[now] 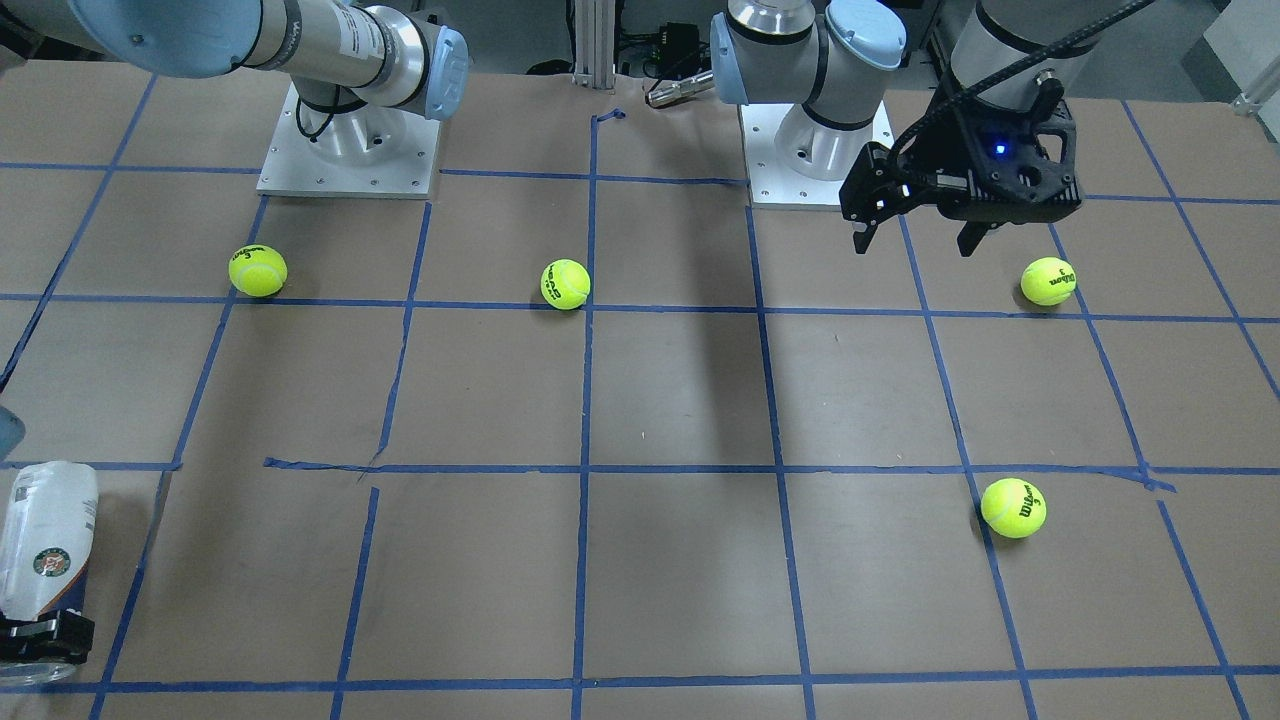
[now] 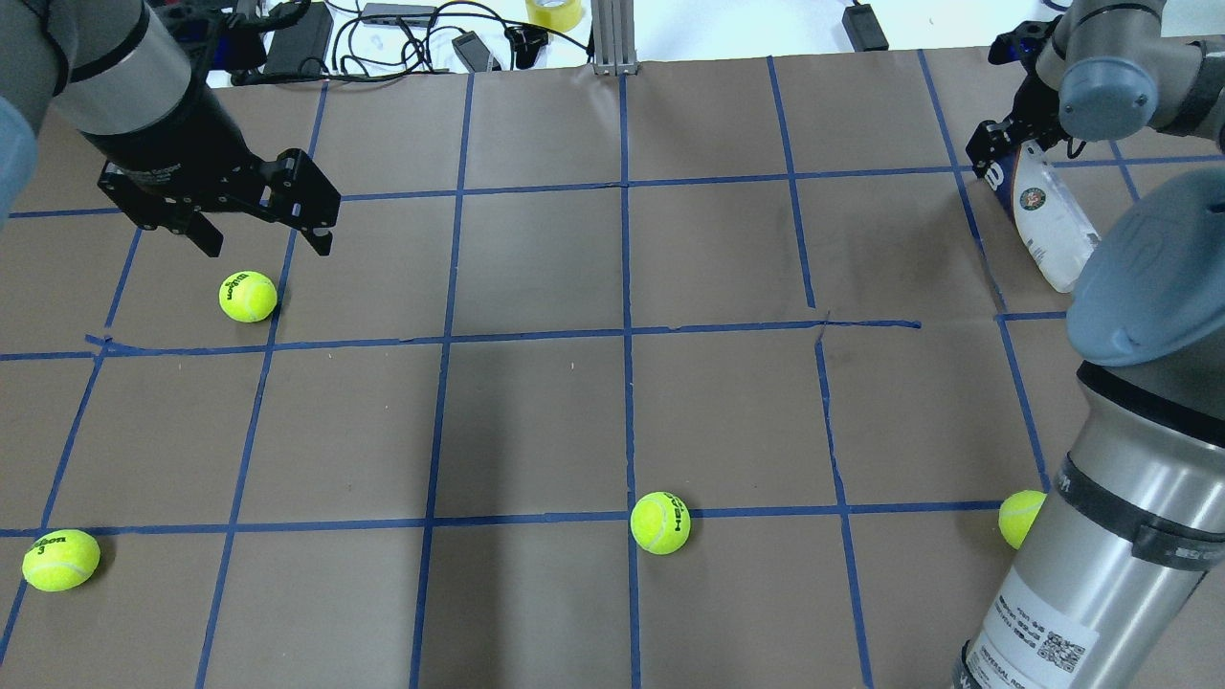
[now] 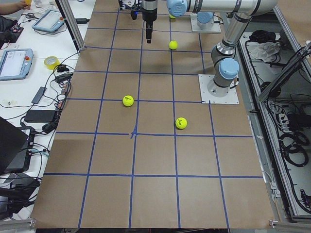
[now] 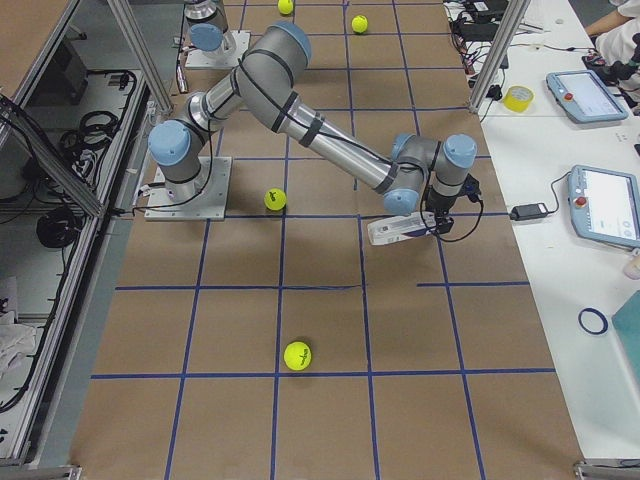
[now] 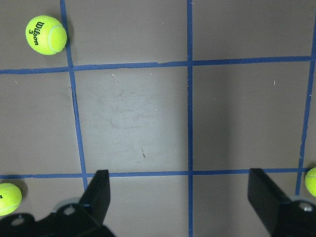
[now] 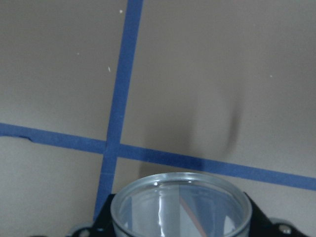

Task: Lift up tennis ball bucket
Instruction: 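Grasp the clear tennis ball can by its end with the right gripper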

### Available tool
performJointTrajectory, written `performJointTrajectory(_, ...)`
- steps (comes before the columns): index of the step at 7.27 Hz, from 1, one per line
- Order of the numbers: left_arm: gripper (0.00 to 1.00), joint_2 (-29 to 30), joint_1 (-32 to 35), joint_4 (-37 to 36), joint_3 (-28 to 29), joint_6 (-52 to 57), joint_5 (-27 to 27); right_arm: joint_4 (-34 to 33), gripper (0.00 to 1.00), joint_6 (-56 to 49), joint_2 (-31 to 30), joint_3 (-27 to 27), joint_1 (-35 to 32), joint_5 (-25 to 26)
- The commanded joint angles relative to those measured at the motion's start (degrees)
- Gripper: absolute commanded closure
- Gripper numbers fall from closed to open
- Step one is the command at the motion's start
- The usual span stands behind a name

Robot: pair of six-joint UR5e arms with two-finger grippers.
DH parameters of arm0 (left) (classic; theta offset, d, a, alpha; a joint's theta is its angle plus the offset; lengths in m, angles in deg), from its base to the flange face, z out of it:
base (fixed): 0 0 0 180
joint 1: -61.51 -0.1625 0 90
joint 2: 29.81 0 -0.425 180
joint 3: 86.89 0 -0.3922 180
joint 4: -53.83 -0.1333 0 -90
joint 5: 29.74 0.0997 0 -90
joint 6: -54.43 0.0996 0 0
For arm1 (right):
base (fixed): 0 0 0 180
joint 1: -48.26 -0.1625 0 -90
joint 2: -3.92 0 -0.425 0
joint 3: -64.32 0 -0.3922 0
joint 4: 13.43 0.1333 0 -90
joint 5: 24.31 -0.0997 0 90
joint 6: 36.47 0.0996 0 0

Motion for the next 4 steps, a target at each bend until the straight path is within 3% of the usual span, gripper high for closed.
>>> performJointTrajectory(1,0.00,-0.1,-0.7,-0.1,0.3,0.7,-0.1,3.2,0.54,1.2,-4.4,-0.1,-3.8,-2.1)
performJointTrajectory(3,0.00,-0.2,-2.2,0.0,0.8,2.0,-0.4,6.6,0.48,1.1,-8.0,-0.1,-11.2,-2.7)
performJointTrajectory(4,0.00,-0.3,-3.6,0.0,0.9,3.2,-0.7,7.0,0.51,0.4,-9.1,-0.1,-15.8,-3.6)
